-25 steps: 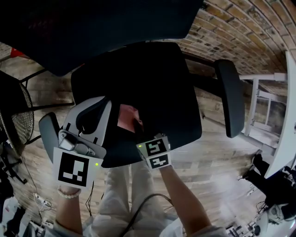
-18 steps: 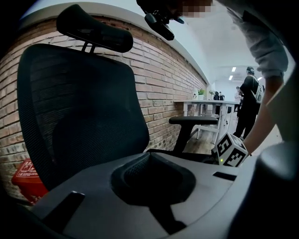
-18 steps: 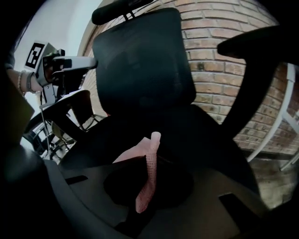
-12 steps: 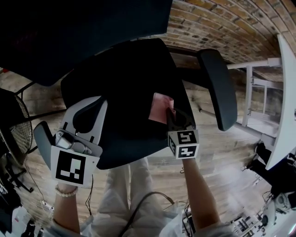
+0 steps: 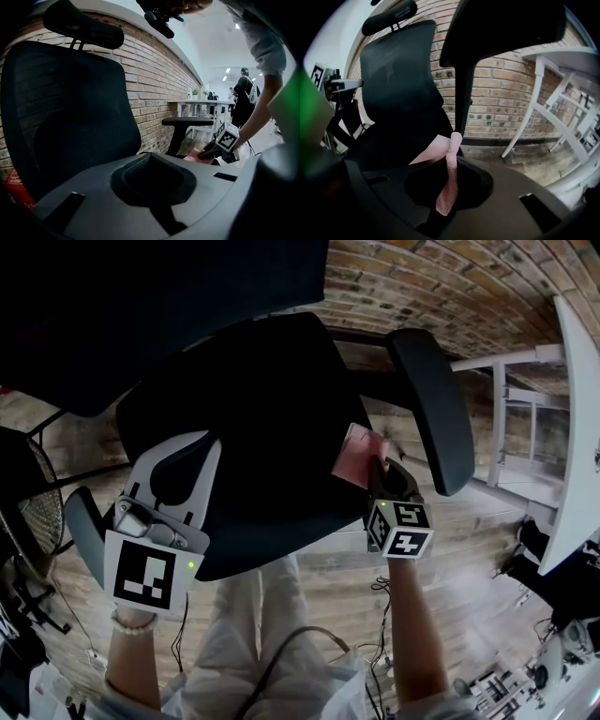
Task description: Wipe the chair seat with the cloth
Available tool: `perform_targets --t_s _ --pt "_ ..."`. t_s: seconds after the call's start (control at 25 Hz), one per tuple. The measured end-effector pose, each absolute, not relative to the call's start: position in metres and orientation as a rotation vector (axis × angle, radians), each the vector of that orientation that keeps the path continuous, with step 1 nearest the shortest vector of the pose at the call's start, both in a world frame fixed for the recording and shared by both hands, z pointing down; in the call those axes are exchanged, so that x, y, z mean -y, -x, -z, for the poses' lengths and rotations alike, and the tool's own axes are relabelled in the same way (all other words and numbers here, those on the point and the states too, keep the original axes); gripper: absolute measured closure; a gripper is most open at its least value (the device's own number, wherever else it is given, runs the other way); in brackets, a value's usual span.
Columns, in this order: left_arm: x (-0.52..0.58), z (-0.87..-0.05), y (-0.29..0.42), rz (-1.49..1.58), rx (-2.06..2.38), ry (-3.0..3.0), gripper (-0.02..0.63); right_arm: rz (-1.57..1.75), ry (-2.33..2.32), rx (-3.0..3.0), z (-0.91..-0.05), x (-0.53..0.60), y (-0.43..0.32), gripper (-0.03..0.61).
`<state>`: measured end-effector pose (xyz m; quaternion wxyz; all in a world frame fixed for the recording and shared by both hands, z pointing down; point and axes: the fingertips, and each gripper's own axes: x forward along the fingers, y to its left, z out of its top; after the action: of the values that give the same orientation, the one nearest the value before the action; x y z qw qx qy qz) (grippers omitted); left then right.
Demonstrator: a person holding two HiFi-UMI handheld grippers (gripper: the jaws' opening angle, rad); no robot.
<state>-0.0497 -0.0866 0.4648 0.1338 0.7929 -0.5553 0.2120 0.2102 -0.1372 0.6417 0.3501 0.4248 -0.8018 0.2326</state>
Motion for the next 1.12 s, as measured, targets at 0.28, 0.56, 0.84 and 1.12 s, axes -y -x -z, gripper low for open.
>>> perform_targets --t_s 0.28,0.56,0.84,1.12 --pt "0.082 -0.464 0.051 -0.614 1.62 -2.301 0.595 -0.778 -1.157 2.084 -0.649 0.105 -0.196 0.524" --pt "0.074 -0.464 0.052 -0.622 1.61 -2.316 0.595 -0.894 -1.093 2.1 -0.659 0.043 -0.157 0.524" --pt "0.067 -0.467 0.054 -0.622 1.599 -2.327 0.595 -0.908 -0.833 2.168 -0.663 -0.03 -0.1 0.524" --pt "0.056 -0.467 0.056 -0.62 1.598 -2.332 0.595 -0.847 -0.479 2.246 -0.655 -0.109 -0.033 0.525"
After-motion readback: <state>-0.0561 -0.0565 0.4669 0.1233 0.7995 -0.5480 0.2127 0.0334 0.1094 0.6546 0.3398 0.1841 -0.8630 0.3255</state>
